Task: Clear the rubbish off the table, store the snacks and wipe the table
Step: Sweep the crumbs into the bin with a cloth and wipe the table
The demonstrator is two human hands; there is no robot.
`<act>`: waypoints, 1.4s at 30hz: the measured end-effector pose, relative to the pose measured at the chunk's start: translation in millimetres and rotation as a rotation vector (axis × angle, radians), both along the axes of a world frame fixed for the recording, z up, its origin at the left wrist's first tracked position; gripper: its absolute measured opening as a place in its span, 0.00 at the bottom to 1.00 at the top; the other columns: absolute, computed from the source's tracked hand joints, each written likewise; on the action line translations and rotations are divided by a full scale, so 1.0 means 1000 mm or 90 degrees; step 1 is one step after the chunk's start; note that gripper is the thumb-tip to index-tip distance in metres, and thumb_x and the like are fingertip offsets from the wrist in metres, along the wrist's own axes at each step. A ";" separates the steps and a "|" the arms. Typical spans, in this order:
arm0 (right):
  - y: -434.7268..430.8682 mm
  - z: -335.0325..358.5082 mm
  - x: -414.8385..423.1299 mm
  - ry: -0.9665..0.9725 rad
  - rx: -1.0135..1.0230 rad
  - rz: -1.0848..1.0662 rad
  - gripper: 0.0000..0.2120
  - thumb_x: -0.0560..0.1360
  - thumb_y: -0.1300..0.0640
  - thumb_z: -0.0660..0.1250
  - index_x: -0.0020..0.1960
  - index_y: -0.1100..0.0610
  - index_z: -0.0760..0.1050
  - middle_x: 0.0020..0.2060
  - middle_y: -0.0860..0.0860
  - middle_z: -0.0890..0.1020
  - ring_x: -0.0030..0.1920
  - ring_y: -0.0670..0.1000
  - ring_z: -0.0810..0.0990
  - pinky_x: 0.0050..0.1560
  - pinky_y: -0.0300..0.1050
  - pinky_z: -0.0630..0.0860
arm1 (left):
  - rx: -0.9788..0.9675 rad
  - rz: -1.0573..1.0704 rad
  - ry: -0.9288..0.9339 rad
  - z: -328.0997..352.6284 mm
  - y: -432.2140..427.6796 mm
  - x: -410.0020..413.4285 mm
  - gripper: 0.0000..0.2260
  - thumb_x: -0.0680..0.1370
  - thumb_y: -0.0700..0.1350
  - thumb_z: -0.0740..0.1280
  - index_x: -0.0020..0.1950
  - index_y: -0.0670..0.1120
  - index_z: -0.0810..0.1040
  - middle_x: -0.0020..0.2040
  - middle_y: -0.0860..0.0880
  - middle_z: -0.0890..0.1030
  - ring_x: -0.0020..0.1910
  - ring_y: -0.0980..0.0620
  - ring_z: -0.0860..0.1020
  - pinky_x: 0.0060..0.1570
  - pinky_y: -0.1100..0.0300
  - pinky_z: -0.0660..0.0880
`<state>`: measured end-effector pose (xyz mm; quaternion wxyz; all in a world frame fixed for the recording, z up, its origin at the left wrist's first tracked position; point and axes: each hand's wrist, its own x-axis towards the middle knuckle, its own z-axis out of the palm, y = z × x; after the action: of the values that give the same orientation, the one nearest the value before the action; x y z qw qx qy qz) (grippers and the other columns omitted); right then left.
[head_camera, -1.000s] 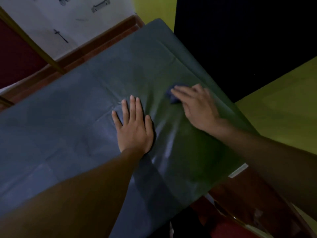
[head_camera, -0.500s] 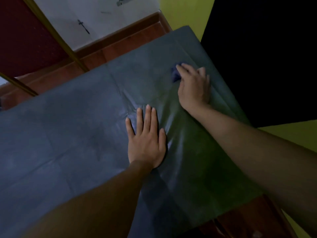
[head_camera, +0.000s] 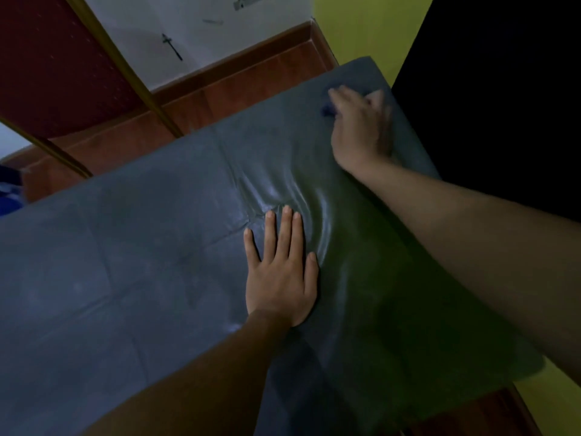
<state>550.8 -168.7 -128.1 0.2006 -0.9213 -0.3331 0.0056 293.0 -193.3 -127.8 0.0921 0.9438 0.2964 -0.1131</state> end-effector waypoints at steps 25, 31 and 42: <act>-0.119 -0.005 -0.061 0.043 0.003 0.103 0.25 0.77 0.61 0.61 0.74 0.50 0.72 0.71 0.47 0.75 0.57 0.57 0.72 0.59 0.55 0.73 | 0.035 0.014 -0.023 -0.009 0.000 -0.001 0.29 0.82 0.58 0.42 0.81 0.47 0.43 0.81 0.50 0.42 0.80 0.49 0.39 0.76 0.39 0.40; -0.171 0.000 -0.115 0.041 -0.044 0.074 0.25 0.79 0.59 0.62 0.76 0.49 0.70 0.73 0.45 0.72 0.58 0.55 0.71 0.60 0.51 0.71 | 0.030 0.024 -0.050 -0.009 -0.003 -0.001 0.29 0.82 0.58 0.41 0.81 0.48 0.43 0.81 0.50 0.43 0.80 0.49 0.39 0.76 0.40 0.39; -0.254 0.001 -0.201 0.027 -0.046 0.079 0.23 0.79 0.58 0.61 0.74 0.52 0.72 0.72 0.47 0.74 0.53 0.54 0.71 0.55 0.54 0.76 | 0.005 0.003 -0.010 0.006 -0.010 -0.008 0.30 0.82 0.59 0.42 0.81 0.48 0.44 0.82 0.48 0.45 0.80 0.44 0.42 0.76 0.38 0.45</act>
<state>349.5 -422.9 -126.9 0.1734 -0.9053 -0.3847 0.0496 284.8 -203.2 -121.8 0.0908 0.9444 0.2982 -0.1045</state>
